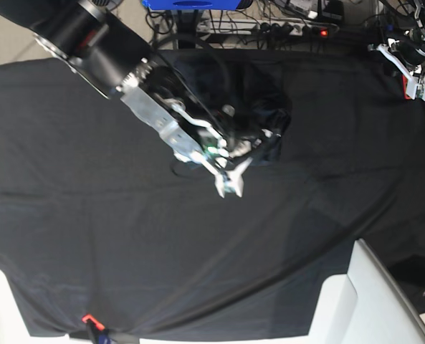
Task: Fold the T-shirt properly
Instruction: 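Grip and tuck the bundle's loose fabric with the right gripper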
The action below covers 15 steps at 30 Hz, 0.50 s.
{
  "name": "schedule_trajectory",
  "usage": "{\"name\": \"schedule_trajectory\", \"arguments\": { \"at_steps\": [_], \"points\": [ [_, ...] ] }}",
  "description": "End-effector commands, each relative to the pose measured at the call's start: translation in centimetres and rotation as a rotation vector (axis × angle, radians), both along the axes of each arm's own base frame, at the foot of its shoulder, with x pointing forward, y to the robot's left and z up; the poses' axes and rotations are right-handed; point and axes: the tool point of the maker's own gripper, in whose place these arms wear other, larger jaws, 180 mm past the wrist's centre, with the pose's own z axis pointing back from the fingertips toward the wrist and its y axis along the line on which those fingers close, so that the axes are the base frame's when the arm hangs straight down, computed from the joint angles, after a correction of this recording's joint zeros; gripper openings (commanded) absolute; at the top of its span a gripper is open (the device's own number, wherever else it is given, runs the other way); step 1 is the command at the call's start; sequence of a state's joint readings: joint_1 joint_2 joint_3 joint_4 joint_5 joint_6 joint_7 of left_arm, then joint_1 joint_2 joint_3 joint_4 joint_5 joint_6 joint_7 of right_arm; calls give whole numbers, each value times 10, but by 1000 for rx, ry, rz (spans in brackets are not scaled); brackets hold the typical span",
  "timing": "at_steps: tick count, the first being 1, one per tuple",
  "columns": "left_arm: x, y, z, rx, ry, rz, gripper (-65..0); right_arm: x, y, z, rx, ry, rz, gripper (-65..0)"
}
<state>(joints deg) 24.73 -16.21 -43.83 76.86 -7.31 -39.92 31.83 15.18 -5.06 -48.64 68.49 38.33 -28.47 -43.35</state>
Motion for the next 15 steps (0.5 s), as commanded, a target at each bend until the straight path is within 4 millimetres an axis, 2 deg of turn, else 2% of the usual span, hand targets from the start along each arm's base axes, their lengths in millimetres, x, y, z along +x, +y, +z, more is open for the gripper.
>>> {"name": "schedule_trajectory", "arguments": {
  "at_steps": [1, 7, 15],
  "points": [
    [5, 9, 10, 23, -26, -8, -650, 18, 7, 14, 21, -58, -4, -648],
    [4, 9, 10, 24, -25, -7, -650, 52, 1, 22, -4, -144, -21, -648],
    [7, 7, 9, 21, -28, -12, -650, 81, 18, 50, 96, -354, 15, -648]
  ]
}}
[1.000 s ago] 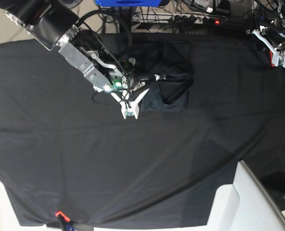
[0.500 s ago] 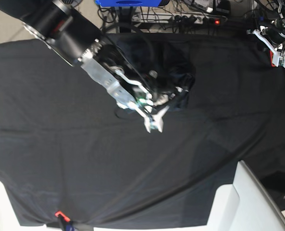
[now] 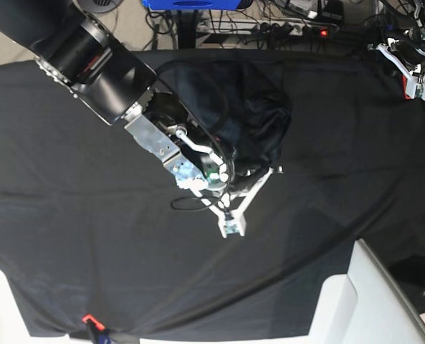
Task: Fold the T-shirt properly
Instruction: 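Grip and tuck the bundle's loose fabric with the right gripper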
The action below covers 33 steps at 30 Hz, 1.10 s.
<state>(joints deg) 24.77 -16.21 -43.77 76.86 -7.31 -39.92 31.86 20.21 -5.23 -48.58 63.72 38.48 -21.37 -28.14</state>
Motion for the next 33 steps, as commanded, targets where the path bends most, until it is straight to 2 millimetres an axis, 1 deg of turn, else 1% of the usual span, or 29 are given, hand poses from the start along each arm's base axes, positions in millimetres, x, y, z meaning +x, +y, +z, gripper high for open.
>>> {"name": "schedule_trajectory", "arguments": {
  "at_steps": [1, 2, 3, 5, 6, 8, 10, 12, 16, 17, 21, 26, 28, 32, 33],
  "points": [
    [7, 8, 10, 22, -30, -11, -650, 13, 13, 23, 41, -68, 16, -648],
    [7, 8, 10, 22, -30, -10, -650, 13, 13, 25, 42, -67, 23, -648],
    [7, 9, 10, 24, -31, -7, -650, 8, 11, 23, 28, -29, 28, -648],
    [7, 10, 11, 25, -31, -8, -650, -8, 3, 22, -1, 86, 8, -650],
    [7, 11, 11, 27, -30, -8, -650, -17, -5, 21, -16, 126, -6, -650],
    [7, 12, 11, 30, -26, -15, -650, -28, -13, 28, 6, 126, -30, -650],
    [4, 13, 9, 26, -16, -9, -650, -39, -22, 29, 19, 138, -45, -650],
    [3, 15, 8, 26, -10, -9, -650, -53, -29, 20, 6, 185, -44, -650],
    [2, 16, 7, 26, -7, -7, -650, -73, -33, -2, -20, 248, -42, -650],
    [3, 16, 7, 26, -8, -8, -650, -76, -34, -6, -25, 257, -45, -650],
    [2, 16, 7, 26, -7, -7, -650, -73, -34, -12, -29, 244, -59, -650],
    [2, 16, 7, 26, -7, -7, -650, -76, -11, -11, -6, 268, -52, -650],
    [2, 16, 7, 26, -7, -7, -650, -76, 3, -8, 8, 273, -42, -650],
    [1, 16, 6, 22, -3, -2, -650, -65, 7, -5, 1, 258, -33, -650],
    [1, 17, 6, 23, -4, 0, -650, -62, 12, -2, 11, 251, -18, -650]
  ]
}}
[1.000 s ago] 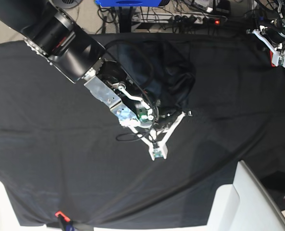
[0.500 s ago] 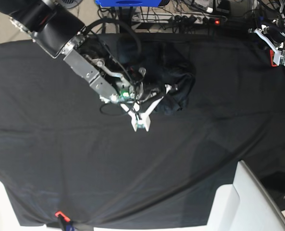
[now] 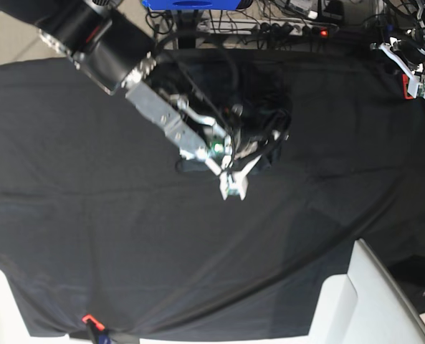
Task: Fold the T-shirt properly
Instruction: 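Grip and tuck the bundle's loose fabric with the right gripper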
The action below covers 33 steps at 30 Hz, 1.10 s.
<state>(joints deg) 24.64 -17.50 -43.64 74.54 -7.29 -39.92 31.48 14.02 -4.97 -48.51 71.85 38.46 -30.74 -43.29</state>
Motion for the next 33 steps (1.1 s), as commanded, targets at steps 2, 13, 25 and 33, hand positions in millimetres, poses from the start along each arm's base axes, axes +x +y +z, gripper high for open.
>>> {"name": "schedule_trajectory", "arguments": {
  "at_steps": [2, 13, 25, 33],
  "points": [
    [6, 9, 10, 22, -25, -10, -650, 15, 18, 19, 46, -55, 24, -650],
    [6, 7, 9, 18, -27, -9, -650, 30, 39, 16, 107, -193, 110, -650],
    [5, 10, 10, 24, -24, -4, -650, -19, 12, 37, 116, -58, 146, -650],
    [8, 8, 11, 26, -29, -15, -650, -32, 3, 18, 84, -10, 148, -650]
  ]
}}
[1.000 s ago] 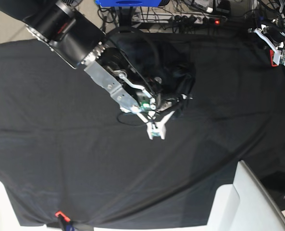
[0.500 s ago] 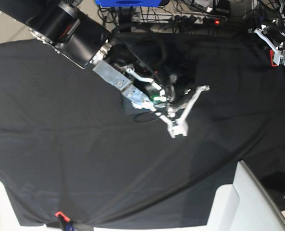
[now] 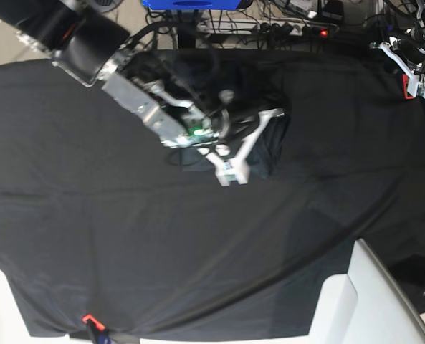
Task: Fold the T-shirt properly
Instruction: 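Grip and tuck the bundle's loose fabric with the right gripper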
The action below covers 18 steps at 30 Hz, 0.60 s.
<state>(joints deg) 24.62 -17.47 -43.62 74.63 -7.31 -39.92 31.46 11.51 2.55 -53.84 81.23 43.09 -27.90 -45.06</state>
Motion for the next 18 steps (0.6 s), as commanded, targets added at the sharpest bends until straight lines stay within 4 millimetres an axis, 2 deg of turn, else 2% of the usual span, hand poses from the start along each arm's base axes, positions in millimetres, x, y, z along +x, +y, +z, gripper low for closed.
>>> {"name": "schedule_trajectory", "arguments": {
  "at_steps": [1, 9, 11, 18],
  "points": [
    [7, 9, 11, 26, -27, -14, -650, 4, 13, 12, 40, -14, 12, -650],
    [7, 10, 11, 28, -27, -14, -650, -4, 8, -9, 12, 20, 61, -650],
    [8, 10, 12, 28, -29, -14, -650, -7, 9, -9, 14, 27, 75, -650],
    [36, 15, 23, 44, -84, -21, -650, -26, 40, 4, 33, 27, 258, -650]
  ]
}}
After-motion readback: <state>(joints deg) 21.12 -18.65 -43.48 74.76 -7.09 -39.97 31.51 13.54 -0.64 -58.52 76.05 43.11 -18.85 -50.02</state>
